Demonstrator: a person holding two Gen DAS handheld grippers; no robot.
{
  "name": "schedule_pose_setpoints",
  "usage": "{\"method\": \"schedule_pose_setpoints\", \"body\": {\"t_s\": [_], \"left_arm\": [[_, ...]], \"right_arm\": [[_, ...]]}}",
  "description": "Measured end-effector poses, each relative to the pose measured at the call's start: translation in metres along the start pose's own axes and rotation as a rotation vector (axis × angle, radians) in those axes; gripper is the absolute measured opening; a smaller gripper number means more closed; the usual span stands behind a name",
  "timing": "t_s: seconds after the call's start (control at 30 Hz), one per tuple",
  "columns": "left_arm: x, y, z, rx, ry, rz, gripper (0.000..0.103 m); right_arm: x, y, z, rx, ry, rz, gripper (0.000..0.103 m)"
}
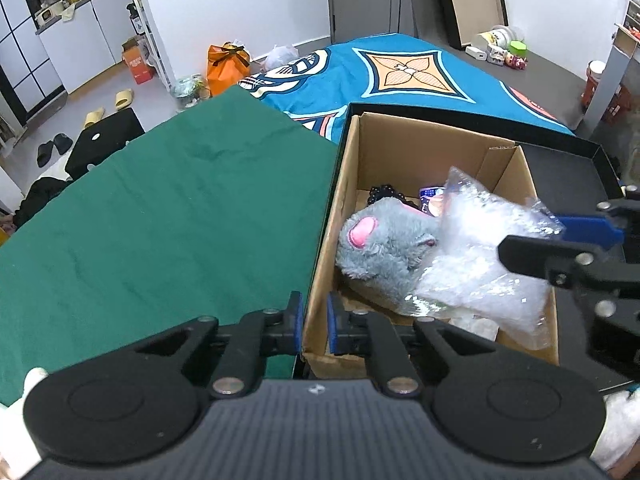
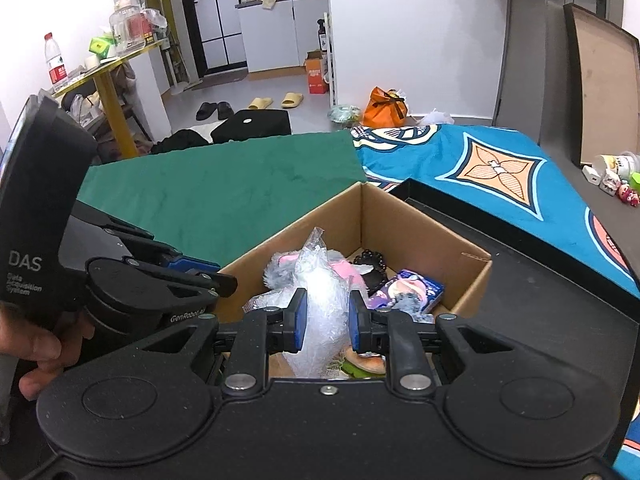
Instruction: Organize soft objects
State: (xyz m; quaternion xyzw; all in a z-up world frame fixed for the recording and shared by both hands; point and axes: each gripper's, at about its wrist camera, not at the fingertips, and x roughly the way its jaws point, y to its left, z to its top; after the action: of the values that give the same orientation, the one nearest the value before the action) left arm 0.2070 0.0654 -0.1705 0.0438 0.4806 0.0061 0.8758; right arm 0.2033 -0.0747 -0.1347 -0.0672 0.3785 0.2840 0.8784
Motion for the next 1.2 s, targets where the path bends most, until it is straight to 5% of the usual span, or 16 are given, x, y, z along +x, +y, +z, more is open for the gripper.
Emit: {"method": "schedule_pose_setpoints", "body": {"t_s": [0.33, 0.63, 0.8, 1.2], "left_arm": [[0.001, 0.003, 0.000, -0.007, -0.001, -0.014, 0.011], [0.002, -0.004, 0.005, 0.028, 0.022, 0.011, 0.019], [-0.008, -0.008, 0.005, 0.038, 0.003, 0.030, 0.053], [-0.047, -0.033, 0.005, 0.058, -0.014, -0.025, 0.081]], "right_arm": [[-0.001, -0.001, 0.000, 0.022, -0.011, 0.009, 0.032], [-0.025, -0.037, -0.010, 0.196, -0.021, -0.056, 0.034], [-0.040, -0.051, -0.024, 0.310, -0.037, -0.084, 0.044], [-0.087, -0.067, -0.042, 0.469, -0.097, -0.134, 0.075]]}}
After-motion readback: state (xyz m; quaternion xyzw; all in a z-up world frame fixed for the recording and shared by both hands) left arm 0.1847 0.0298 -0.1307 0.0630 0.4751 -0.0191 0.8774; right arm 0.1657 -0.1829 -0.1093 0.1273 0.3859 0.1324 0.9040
